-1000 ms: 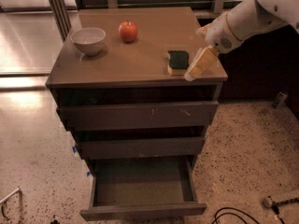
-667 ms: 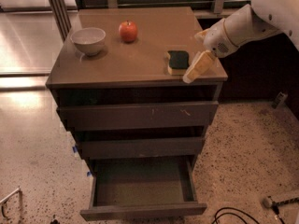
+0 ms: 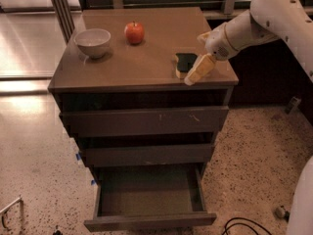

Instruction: Place sponge into bottom drawer

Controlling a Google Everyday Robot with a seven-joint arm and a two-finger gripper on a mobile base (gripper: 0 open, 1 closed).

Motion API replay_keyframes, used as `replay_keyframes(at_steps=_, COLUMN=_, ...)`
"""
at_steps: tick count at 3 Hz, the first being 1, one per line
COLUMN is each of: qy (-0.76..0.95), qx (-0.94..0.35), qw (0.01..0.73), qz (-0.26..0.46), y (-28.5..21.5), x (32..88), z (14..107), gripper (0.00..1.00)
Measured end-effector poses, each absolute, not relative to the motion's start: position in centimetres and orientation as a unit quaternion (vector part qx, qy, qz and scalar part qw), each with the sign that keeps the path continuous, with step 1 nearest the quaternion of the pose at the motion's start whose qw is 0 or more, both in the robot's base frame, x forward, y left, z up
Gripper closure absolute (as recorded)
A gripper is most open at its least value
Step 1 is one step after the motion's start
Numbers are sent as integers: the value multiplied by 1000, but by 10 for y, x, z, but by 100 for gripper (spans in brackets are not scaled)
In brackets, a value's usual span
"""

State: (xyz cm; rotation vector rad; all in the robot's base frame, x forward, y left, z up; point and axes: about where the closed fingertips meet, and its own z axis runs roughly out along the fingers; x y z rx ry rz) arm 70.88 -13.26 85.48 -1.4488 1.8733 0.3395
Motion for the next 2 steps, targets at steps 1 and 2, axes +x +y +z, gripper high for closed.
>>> replay_keyframes(at_steps=1, qy=733, qx=-558, qw=361, qz=142, y=-123, x=722, z=846, gripper=0)
replay_keyframes(at_steps=2, qy=748, qx=-546, qw=344, qz=157, y=-119, x=730, z=833, gripper=0)
